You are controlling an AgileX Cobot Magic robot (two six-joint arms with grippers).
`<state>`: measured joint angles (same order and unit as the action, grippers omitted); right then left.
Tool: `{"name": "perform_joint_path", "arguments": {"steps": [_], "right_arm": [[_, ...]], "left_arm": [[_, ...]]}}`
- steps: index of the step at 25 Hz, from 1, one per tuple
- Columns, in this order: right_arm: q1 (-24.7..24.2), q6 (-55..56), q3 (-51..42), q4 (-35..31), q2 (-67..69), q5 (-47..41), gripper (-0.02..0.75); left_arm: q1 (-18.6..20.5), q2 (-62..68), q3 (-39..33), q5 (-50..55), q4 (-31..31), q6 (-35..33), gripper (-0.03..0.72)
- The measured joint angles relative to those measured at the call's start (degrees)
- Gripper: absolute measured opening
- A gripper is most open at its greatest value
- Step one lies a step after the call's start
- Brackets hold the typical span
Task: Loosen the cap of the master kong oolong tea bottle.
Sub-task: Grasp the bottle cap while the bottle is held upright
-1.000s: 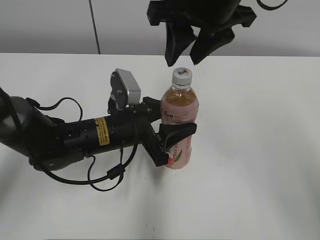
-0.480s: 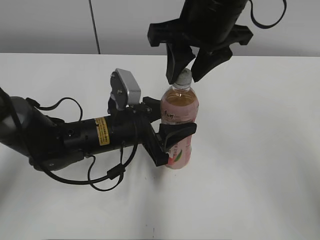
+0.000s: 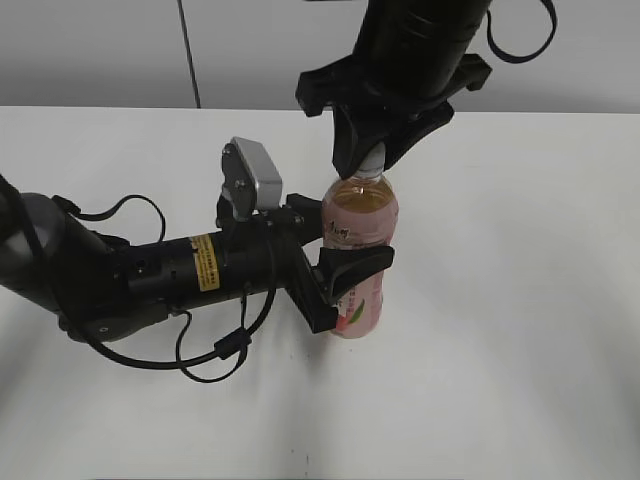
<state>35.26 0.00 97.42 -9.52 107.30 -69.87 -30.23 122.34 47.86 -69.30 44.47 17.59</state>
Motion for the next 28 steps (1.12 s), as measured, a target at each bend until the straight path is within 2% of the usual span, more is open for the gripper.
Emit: {"name": "perform_joint_path", "arguments": {"steps": [4,10,13,21,24,28], "right_arm": [[0.0,-15.2,0.0,0.0,0.0,0.2,0.293],[0.0,-49.3,0.0,-0.2,0.0,0.4,0.284],[0.0,-59.9,0.0,-0.4,0.0,0.2,0.284],[0.0,-64.2,0.0,-0.6,0.0,0.0,0.290],[0.0,-63.1,0.0,-0.2,0.0,0.0,0.330],[0.0,-57.8,0.0,0.0,0.0,0.0,0.451]], "left_arm": [[-0.1,0.0,0.0,0.0,0.0,-0.1,0.406],[-0.1,0.0,0.0,0.0,0.0,-0.1,0.406],[-0.1,0.0,0.0,0.0,0.1,-0.1,0.406],[-0.1,0.0,0.0,0.0,0.3,-0.3,0.406],[-0.1,0.0,0.0,0.0,0.2,-0.1,0.406],[-0.1,0.0,0.0,0.0,0.1,-0.1,0.406]]}}
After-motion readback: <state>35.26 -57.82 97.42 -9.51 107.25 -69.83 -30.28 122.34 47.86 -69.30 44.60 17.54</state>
